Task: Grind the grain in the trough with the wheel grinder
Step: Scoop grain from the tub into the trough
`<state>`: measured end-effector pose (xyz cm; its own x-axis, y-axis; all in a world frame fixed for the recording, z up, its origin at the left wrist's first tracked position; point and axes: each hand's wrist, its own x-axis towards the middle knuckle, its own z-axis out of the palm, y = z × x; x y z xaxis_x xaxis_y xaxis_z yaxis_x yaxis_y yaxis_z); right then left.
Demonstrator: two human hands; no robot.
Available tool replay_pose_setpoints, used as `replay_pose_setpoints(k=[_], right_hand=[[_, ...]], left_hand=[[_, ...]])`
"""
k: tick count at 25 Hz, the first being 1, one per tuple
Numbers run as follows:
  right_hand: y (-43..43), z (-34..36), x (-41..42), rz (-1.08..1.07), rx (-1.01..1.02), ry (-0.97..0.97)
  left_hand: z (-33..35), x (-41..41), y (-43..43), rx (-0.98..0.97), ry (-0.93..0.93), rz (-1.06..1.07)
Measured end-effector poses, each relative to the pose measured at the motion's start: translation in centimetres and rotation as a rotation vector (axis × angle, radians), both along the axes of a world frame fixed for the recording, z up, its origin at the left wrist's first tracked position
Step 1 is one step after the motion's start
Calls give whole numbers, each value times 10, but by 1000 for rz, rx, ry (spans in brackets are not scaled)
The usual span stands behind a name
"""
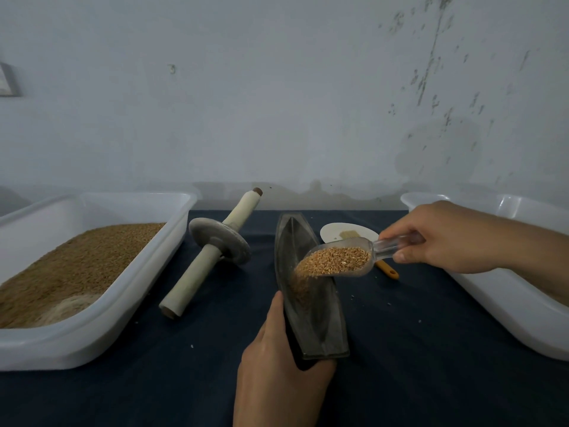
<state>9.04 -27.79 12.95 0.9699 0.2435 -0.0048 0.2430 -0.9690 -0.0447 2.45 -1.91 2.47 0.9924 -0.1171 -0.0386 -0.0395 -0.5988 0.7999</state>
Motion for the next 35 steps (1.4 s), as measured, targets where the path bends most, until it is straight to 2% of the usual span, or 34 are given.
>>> replay_pose_setpoints(k=[15,18,23,25,28,31,35], right_hand=[[18,-2,-2,-23,-61,-119],[22,-3,-5,18,-154,-177],[29,-4,-10,52,-426,-367],[31,-4,-11,57,-454,-391],[30,-4,-11,35,-382,-360],[26,-6,-8,3,-232,-299],[20,-9,-3,-93,10,-110]], left_hand=[[3,0,2,1,15,-21],[1,-1,1,-3,-6,-22],[-3,5,1,-24,-5,-14],[-7,3,0,-31,-37,5],[-15,-2,1,-50,-119,36],[-20,1,2,-59,-117,43],[-24,5,2,-62,-131,61]])
